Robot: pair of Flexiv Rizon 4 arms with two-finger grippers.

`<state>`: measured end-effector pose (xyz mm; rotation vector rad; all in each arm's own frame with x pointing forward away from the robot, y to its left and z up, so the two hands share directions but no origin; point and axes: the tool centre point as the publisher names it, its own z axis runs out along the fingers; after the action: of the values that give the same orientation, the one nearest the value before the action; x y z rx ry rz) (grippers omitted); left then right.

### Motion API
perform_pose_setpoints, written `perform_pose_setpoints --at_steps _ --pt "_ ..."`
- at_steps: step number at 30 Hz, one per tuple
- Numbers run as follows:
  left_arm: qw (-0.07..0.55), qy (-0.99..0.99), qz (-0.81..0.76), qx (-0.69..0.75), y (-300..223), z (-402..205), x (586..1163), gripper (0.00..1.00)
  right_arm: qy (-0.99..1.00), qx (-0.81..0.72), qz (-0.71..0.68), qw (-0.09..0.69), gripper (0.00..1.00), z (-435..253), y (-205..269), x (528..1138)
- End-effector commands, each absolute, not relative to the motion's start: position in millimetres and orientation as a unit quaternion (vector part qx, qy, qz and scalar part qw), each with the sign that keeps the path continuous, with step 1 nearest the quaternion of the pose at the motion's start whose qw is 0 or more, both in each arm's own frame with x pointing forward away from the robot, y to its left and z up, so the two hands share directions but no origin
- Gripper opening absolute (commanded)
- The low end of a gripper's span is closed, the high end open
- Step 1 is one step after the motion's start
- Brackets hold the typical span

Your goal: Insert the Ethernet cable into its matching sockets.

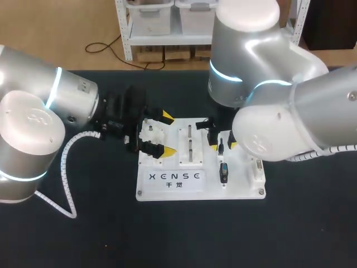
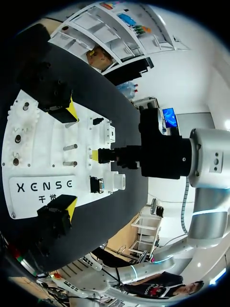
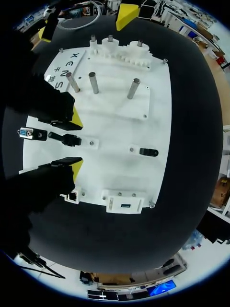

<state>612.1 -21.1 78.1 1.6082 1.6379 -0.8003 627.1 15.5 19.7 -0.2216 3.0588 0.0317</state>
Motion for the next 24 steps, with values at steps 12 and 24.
perform_pose_setpoints --at_steps 12,24 --pt "0.35 0.631 -0.308 0.62 -20.5 77.0 611.3 1.0 0.997 -0.072 0.017 0.033 0.0 19.6 18.3 628.6" --pt "0.35 0.631 -0.308 0.62 -20.5 77.0 611.3 1.0 0.997 -0.071 0.018 0.033 0.0 50.5 -4.3 626.9"
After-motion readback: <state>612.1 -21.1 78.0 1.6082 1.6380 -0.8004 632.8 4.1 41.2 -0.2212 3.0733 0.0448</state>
